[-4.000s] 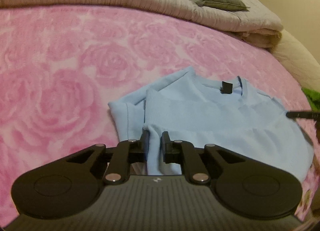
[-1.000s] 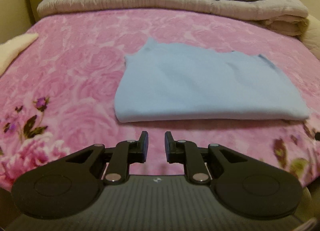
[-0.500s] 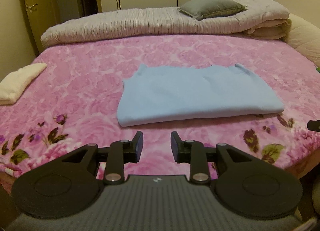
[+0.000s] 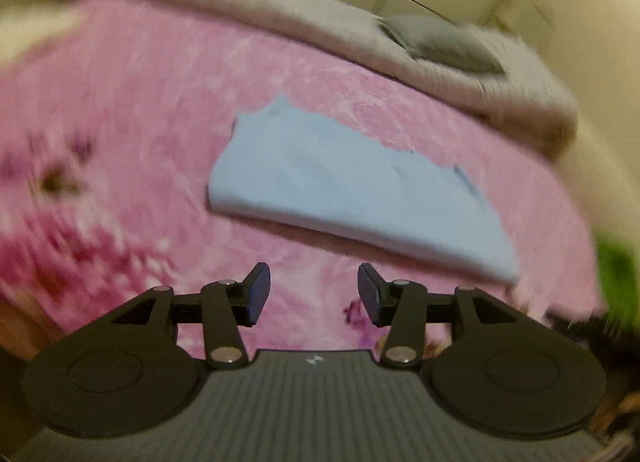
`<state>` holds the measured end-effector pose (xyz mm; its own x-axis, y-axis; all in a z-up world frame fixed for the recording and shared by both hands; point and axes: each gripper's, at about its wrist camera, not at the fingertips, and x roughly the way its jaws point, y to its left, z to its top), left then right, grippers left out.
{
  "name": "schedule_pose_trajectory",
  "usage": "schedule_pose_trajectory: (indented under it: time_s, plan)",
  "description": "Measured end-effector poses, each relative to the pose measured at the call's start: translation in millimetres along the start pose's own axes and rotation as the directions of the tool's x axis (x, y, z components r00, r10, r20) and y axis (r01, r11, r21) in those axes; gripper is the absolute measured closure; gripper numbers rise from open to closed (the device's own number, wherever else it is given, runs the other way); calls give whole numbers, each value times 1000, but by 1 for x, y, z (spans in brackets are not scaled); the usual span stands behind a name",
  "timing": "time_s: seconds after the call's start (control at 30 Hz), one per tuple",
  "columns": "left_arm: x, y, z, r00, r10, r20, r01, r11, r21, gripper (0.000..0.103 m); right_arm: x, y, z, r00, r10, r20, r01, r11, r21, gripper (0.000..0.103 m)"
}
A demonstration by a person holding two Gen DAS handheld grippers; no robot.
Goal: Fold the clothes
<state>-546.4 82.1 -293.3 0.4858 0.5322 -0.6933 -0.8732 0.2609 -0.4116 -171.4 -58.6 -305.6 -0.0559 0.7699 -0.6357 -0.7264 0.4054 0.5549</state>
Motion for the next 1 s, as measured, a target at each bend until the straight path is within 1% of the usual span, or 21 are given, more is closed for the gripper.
schedule_pose_trajectory:
  time_s: [0.07,0.1,0.13,0.2,0.27,0.33,0.37,0.43,0.47,0.5,0.53,0.57,0.6,0.63,0.67,0.7,0.73,0.83,0.93,1.0]
  plan:
    - [19,21,7,1000,-12,-11,11,992,-128,57,13,-17,5,997,70,-22,-66,988,141,48]
    - [29,31,11,1000,-17,-15,14,981,-194,56,22,-28,6,994,104,-25,-96,969,227,47]
    - [40,40,15,1000,-26,-17,21,966,-258,55,32,-38,8,990,137,-22,-123,941,316,46]
    - [63,56,22,998,-57,-23,44,922,-386,53,53,-55,11,985,172,2,-154,878,454,46]
    - [86,68,26,996,-87,-34,59,869,-492,53,73,-66,17,983,181,35,-171,822,543,45]
    - [105,75,29,994,-102,-37,64,827,-559,53,93,-73,23,984,170,52,-167,777,607,44]
    - [113,78,30,994,-99,-37,59,813,-579,53,101,-75,26,986,160,53,-157,757,634,44]
    - [128,81,32,995,-93,-34,54,798,-600,56,116,-79,31,987,146,61,-149,728,669,44]
    - [133,82,33,995,-99,-17,69,794,-603,57,120,-79,34,988,137,74,-151,726,671,44]
    - [138,82,34,995,-103,-2,81,793,-603,58,124,-78,38,988,127,88,-153,727,670,44]
    - [143,82,36,995,-104,5,87,796,-600,66,127,-77,41,989,116,97,-151,735,661,45]
    - [148,82,38,995,-96,-3,76,805,-588,72,131,-76,45,989,104,105,-147,745,651,47]
    - [152,82,41,996,-86,-11,65,819,-570,83,135,-74,48,992,81,96,-124,766,631,54]
    - [155,82,43,996,-85,-15,63,832,-552,86,138,-72,52,995,55,83,-94,788,608,74]
    - [155,81,44,996,-84,-14,63,843,-534,88,141,-71,54,996,41,75,-77,805,588,82]
    - [153,81,43,997,-82,-7,67,852,-519,92,143,-70,54,997,32,68,-65,821,568,84]
    - [150,81,42,997,-81,1,70,861,-503,95,142,-70,54,997,31,67,-63,828,557,87]
    - [137,75,36,997,-68,32,76,891,-448,97,132,-64,50,996,31,88,-72,859,507,89]
    - [116,70,26,996,-73,51,88,901,-424,97,116,-59,45,995,38,97,-78,883,463,90]
    - [98,69,14,995,-82,49,95,908,-409,97,103,-65,38,995,48,88,-84,879,470,90]
